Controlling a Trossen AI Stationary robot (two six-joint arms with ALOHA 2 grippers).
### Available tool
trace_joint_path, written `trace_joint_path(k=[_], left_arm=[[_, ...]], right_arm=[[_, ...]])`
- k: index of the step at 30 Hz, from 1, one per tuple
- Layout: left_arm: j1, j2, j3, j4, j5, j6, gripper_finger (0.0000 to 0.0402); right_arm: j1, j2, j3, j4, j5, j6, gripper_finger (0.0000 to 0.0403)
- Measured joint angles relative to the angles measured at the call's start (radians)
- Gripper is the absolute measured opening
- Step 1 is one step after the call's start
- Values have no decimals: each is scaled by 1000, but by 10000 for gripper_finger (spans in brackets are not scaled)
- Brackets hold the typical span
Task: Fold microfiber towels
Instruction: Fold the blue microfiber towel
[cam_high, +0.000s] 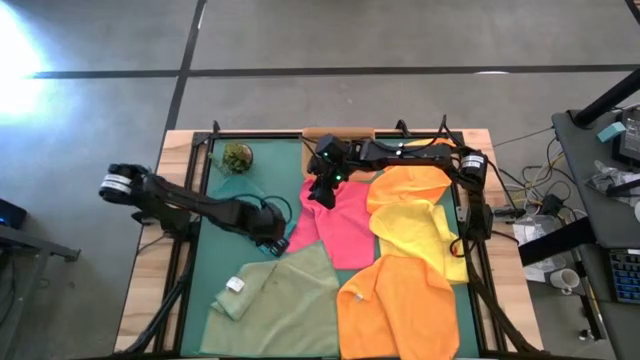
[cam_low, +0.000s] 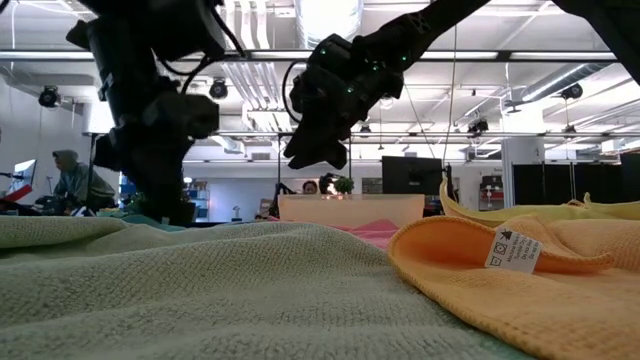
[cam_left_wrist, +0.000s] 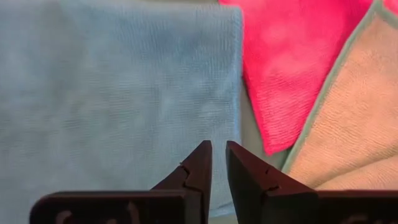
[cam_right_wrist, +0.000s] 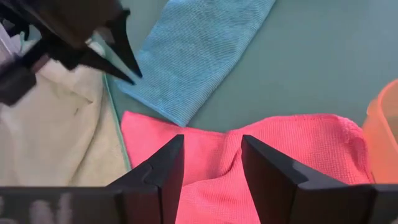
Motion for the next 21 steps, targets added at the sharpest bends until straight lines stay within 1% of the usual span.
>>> trace_joint_path(k=[6, 9, 12, 15, 18, 21], left_arm=[[-24, 89, 2, 8, 1, -43, 33], [-31, 101, 2, 4, 4, -63, 33], [-38, 102, 4, -10, 28, -63, 33], [-45, 96, 7, -67, 75, -62, 33], [-46, 89, 9, -169, 129, -59, 33], [-48, 86, 29, -294, 139, -28, 33]], right_arm=[[0, 0, 0, -2, 0, -23, 150], [0, 0, 0, -6, 0, -47, 148], [0, 0, 0, -9, 0, -59, 149], [0, 0, 0, -14, 0, -64, 147], [0, 0, 0, -25, 0, -71, 142], [0, 0, 0, -26, 0, -74, 139]])
